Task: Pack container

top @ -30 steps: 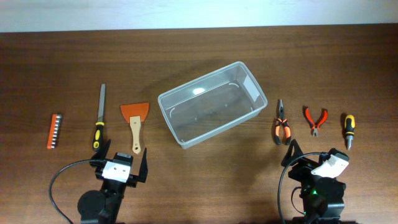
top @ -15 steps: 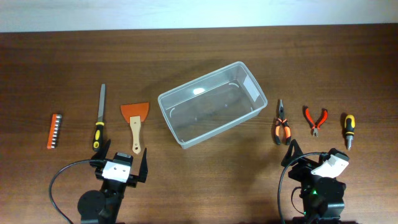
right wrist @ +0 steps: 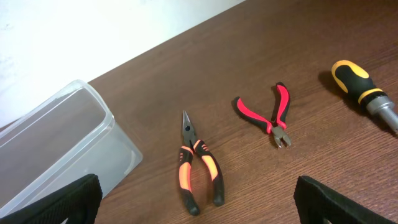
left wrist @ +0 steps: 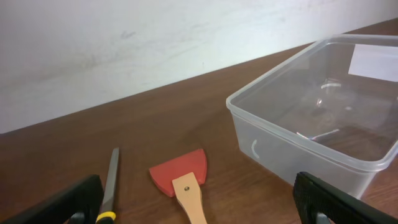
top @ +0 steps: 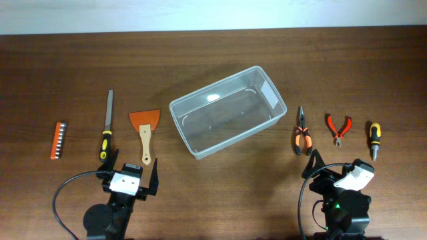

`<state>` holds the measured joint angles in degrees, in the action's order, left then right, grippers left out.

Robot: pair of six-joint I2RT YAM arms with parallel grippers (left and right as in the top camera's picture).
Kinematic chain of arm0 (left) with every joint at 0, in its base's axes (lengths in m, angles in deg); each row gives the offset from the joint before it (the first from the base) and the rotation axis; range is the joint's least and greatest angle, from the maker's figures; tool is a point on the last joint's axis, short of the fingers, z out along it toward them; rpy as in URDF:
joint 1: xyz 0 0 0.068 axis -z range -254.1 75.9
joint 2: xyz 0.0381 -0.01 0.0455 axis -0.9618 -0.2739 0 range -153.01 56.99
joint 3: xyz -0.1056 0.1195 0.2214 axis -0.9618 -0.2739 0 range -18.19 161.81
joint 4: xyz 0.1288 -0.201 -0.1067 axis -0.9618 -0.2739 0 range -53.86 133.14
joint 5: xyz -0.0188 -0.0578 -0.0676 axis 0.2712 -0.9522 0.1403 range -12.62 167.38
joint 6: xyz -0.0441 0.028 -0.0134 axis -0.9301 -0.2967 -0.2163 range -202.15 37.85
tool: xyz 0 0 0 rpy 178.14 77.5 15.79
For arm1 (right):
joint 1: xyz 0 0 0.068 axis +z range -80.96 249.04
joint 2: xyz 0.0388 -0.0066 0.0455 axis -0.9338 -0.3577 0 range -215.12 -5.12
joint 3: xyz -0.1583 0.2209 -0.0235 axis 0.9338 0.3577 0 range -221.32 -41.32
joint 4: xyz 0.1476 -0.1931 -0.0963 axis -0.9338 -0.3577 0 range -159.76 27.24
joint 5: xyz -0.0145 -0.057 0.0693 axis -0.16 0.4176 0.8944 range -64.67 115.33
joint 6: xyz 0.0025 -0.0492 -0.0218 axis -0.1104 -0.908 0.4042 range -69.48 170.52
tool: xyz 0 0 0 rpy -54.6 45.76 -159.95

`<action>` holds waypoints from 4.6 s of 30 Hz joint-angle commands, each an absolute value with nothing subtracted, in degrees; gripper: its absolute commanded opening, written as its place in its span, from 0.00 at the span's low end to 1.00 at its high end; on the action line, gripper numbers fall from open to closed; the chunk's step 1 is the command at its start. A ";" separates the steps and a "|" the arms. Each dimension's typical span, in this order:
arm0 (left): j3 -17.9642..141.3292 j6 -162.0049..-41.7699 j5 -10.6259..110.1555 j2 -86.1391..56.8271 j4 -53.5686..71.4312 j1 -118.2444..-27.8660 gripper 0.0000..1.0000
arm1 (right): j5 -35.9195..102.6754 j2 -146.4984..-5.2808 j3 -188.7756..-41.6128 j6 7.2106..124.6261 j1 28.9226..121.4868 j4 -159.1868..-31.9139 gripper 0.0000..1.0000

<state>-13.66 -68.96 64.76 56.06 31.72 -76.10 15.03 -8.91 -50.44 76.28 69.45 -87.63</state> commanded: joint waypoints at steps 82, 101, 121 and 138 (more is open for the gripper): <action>64.98 -73.55 80.32 -53.70 -21.50 -37.66 0.02 | 41.15 -120.95 -132.97 65.33 79.32 -129.48 0.04; 68.92 -74.84 81.04 -50.38 -22.44 -45.35 0.02 | 41.19 -115.75 -138.68 56.72 79.15 -129.37 0.04; 74.97 -91.30 91.31 -29.11 -37.09 -54.60 0.96 | 33.54 -98.26 -157.91 66.31 54.87 -129.94 0.77; 52.15 -100.11 82.42 -42.29 -10.60 -65.83 0.96 | 33.65 -98.50 -157.24 66.25 49.14 -135.32 0.99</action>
